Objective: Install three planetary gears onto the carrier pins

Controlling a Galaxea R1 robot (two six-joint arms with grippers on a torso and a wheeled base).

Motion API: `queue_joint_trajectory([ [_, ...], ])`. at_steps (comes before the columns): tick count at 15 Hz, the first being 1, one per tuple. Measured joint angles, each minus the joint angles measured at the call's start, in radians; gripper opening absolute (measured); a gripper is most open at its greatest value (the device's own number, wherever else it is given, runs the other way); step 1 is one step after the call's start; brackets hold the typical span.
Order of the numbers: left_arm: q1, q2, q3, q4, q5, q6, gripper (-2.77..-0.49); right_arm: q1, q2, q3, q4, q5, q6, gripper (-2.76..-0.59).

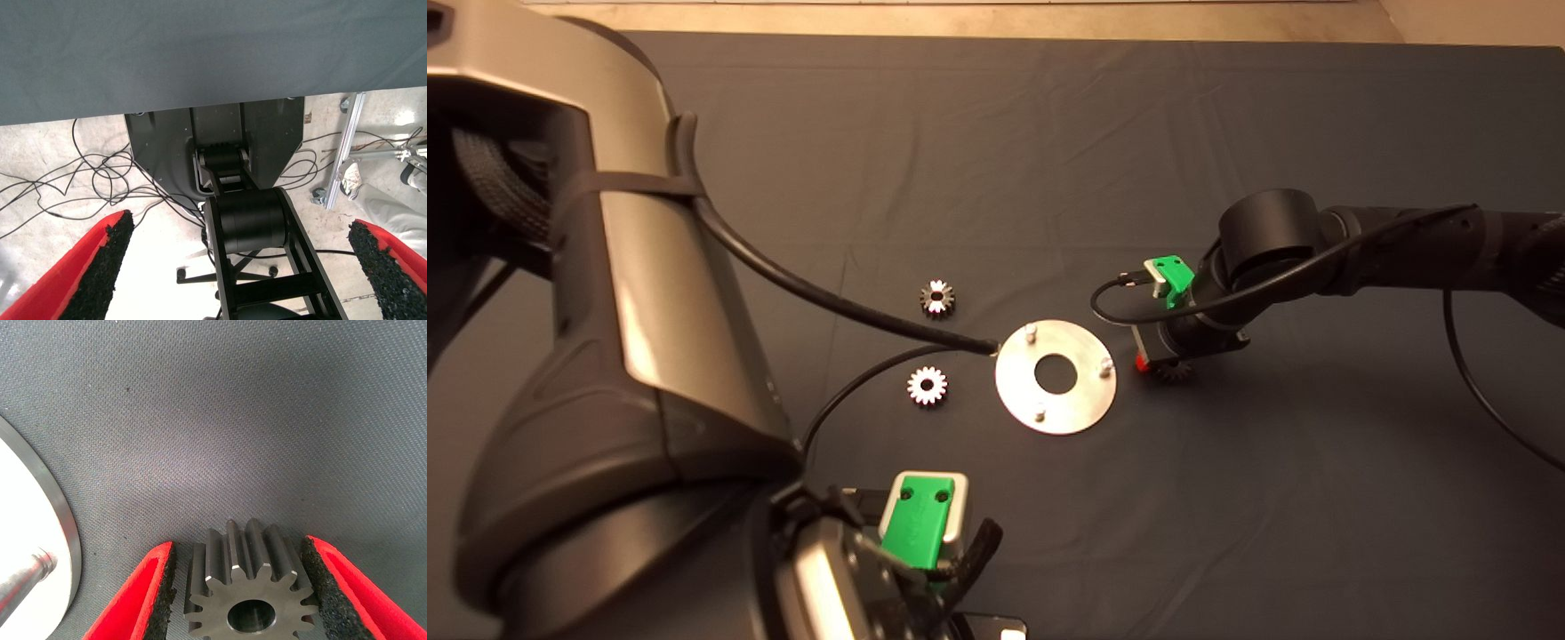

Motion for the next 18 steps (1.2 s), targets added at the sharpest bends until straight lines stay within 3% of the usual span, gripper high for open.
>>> queue_joint_trajectory([
  [8,0.008,0.0,0.0,0.0,0.0,0.0,-0.92,0.001,0.0,-0.002,-0.003,0.005,-0.003,-2.21],
  [18,0.011,0.0,0.0,0.0,0.0,0.0,-0.92,0.001,0.0,-0.002,-0.003,0.004,-0.003,-2.28],
])
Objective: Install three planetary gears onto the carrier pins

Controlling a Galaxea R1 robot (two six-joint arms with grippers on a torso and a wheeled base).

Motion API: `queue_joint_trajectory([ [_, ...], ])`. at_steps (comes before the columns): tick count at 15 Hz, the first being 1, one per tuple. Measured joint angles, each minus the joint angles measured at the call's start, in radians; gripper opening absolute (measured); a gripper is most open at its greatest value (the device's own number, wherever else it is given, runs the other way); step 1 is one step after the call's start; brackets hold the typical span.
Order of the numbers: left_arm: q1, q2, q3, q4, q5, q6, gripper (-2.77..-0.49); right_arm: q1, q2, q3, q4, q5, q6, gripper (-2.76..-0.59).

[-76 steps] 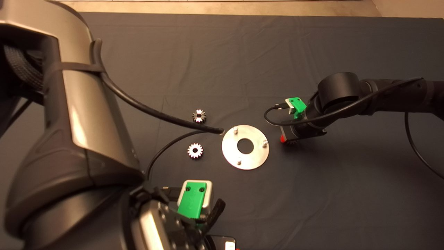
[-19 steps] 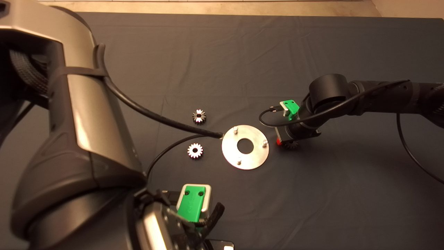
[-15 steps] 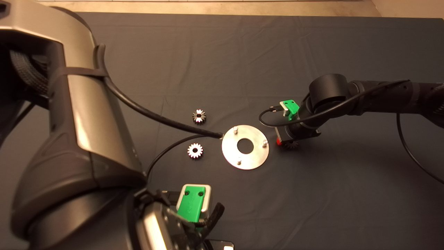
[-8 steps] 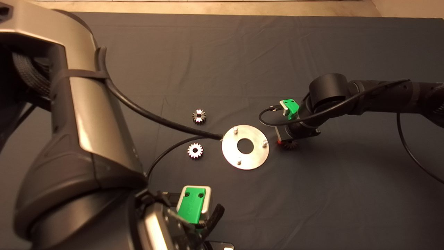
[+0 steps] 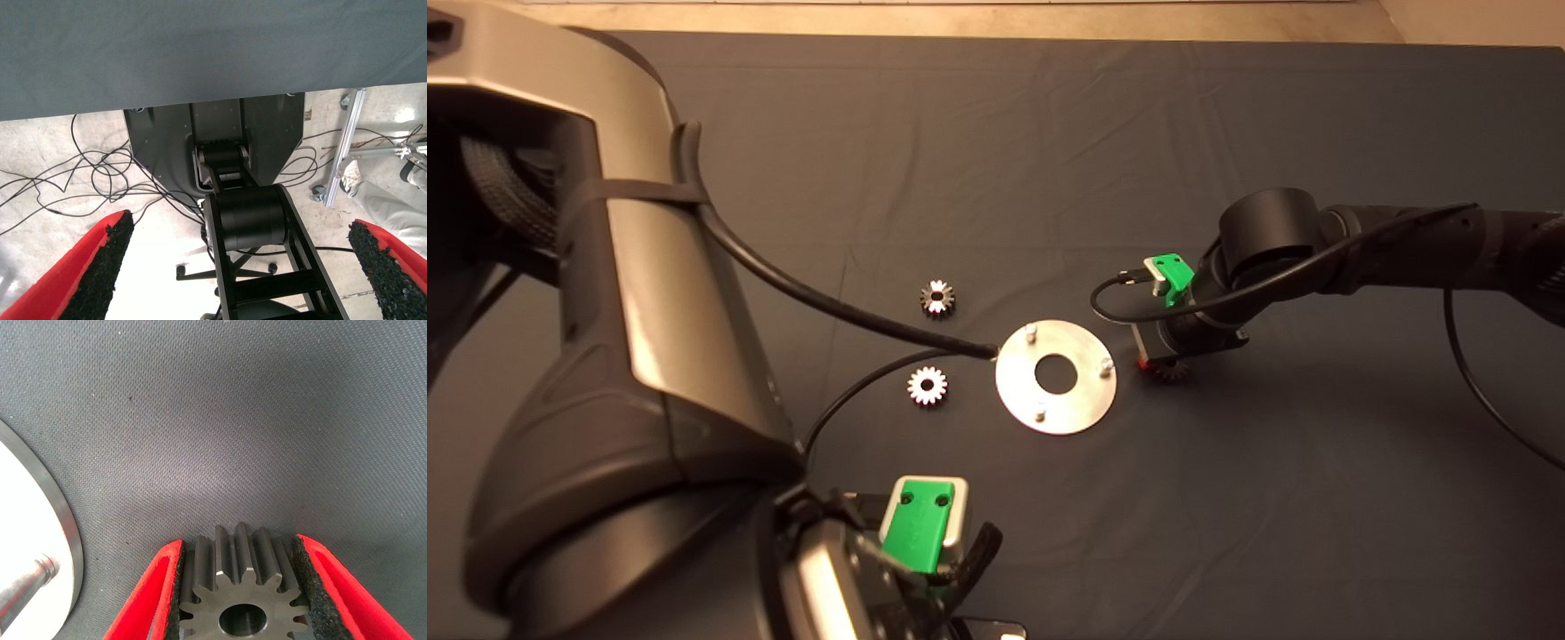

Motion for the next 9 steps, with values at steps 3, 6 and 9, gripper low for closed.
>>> queue_joint_trajectory([
  [3,0.0,0.0,0.0,0.0,0.0,0.0,-0.92,0.0,0.0,0.0,0.0,0.0,0.0,-2.28],
  [6,0.0,0.0,0.0,0.0,0.0,0.0,-0.92,0.0,0.0,-0.001,0.002,0.0,0.0,-2.29],
  [9,0.012,0.0,0.0,0.0,0.0,0.0,-0.92,0.018,0.0,-0.034,0.022,-0.001,0.001,-2.29],
])
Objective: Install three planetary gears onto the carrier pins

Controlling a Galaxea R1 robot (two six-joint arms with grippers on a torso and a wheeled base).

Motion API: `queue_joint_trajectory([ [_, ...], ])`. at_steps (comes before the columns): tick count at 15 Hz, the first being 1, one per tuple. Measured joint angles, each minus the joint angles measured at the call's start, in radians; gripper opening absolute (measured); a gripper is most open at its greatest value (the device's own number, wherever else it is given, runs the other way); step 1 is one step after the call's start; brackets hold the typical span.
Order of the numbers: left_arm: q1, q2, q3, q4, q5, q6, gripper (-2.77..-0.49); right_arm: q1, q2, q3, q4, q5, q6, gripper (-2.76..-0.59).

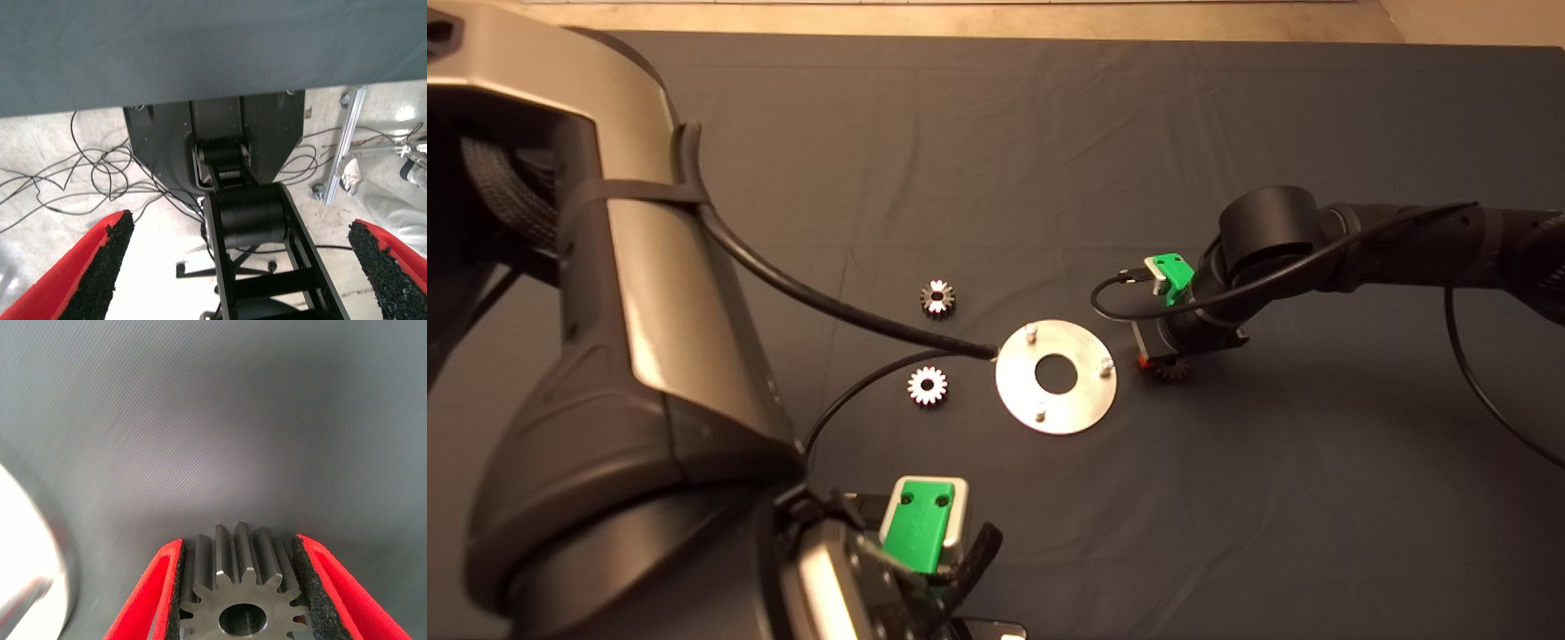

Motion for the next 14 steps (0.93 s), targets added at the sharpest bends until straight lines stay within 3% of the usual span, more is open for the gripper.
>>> queue_joint_trajectory([
  [3,0.003,0.0,0.0,0.0,0.0,0.0,-0.92,0.03,-0.001,-0.025,0.018,-0.01,0.0,-2.29],
  [9,0.008,0.0,0.0,0.0,0.0,0.0,-0.92,0.048,0.0,-0.031,0.103,-0.009,0.004,-2.29],
  [14,0.014,0.0,0.0,0.0,0.0,0.0,-0.92,0.057,0.003,-0.039,0.151,-0.008,0.004,-2.29],
])
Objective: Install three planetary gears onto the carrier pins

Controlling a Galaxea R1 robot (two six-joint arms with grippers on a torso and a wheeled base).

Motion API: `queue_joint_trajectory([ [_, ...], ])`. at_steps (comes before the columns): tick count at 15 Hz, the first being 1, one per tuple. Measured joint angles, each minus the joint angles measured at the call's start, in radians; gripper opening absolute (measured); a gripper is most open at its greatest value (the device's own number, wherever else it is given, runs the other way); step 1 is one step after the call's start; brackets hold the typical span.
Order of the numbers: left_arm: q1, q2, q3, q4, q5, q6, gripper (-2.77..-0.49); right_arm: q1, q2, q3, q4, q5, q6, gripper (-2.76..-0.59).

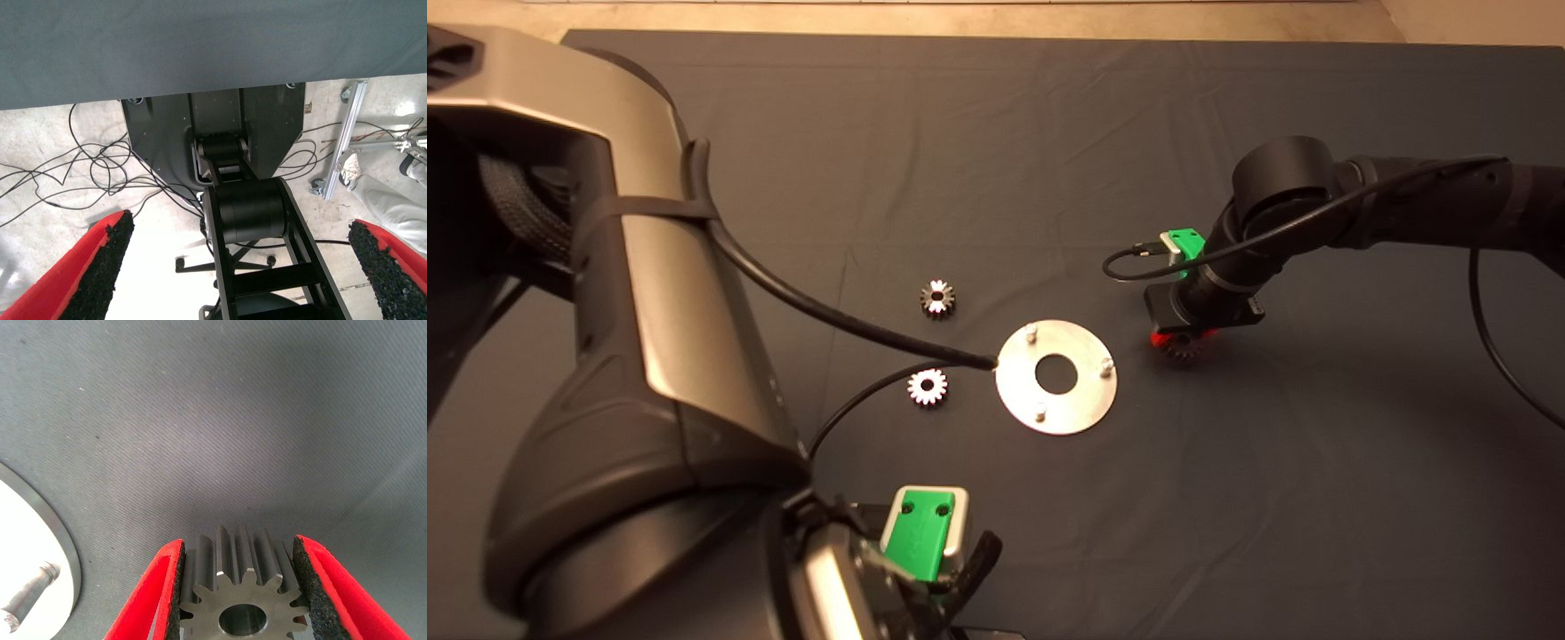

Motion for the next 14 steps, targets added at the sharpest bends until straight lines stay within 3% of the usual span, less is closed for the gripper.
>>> queue_joint_trajectory([
  [9,0.014,0.0,0.0,0.001,0.0,0.0,-0.92,0.018,0.061,-0.079,0.047,0.001,0.003,-2.29],
  [14,0.029,0.0,0.0,0.001,0.0,0.0,-0.92,0.051,0.097,-0.093,0.066,0.0,0.002,-2.29],
])
